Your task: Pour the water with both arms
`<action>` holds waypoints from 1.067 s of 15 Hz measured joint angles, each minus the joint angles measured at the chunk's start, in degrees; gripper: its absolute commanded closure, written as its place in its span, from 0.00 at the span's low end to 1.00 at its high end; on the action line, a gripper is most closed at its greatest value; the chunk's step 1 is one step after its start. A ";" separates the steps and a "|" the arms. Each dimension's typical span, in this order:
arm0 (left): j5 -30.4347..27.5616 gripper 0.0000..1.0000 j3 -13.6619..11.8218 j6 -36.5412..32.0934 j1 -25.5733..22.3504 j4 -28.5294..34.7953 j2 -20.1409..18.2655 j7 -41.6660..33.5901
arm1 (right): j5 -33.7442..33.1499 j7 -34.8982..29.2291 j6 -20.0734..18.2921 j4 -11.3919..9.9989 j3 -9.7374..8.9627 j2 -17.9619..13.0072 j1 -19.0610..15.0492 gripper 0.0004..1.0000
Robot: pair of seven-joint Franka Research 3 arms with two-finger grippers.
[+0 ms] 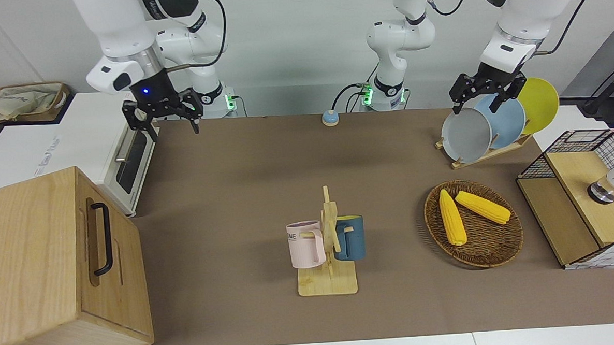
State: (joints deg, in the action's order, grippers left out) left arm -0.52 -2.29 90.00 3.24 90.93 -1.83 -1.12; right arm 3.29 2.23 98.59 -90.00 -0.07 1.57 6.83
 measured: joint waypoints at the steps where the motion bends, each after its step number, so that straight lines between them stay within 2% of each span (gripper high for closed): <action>1: 0.00 0.00 -0.02 0.00 -0.01 0.00 0.00 0.00 | 0.01 0.00 1.85 -0.60 -0.05 0.51 1.16 0.01; 6: 0.00 0.01 -0.36 0.00 -0.05 0.00 0.00 -0.12 | -0.10 0.00 10.00 -1.59 -0.24 3.63 6.68 0.01; 9: 0.04 0.01 -1.50 0.00 -0.10 0.00 0.00 -1.22 | -2.10 0.12 15.28 -1.63 -0.63 5.69 8.72 0.01; 13: 0.04 0.01 -4.47 0.06 -0.38 0.00 0.00 -3.17 | -8.10 2.36 20.64 -1.63 -3.02 7.09 9.38 0.01; 16: 0.04 0.01 -6.61 0.33 -0.60 0.00 0.01 -6.13 | -11.87 8.52 23.59 -1.63 -4.02 8.01 9.45 0.01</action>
State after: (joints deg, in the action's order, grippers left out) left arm -0.48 -8.90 90.33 2.64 90.93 -1.82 -7.25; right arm -8.58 10.75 122.18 -91.63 -4.10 9.58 16.28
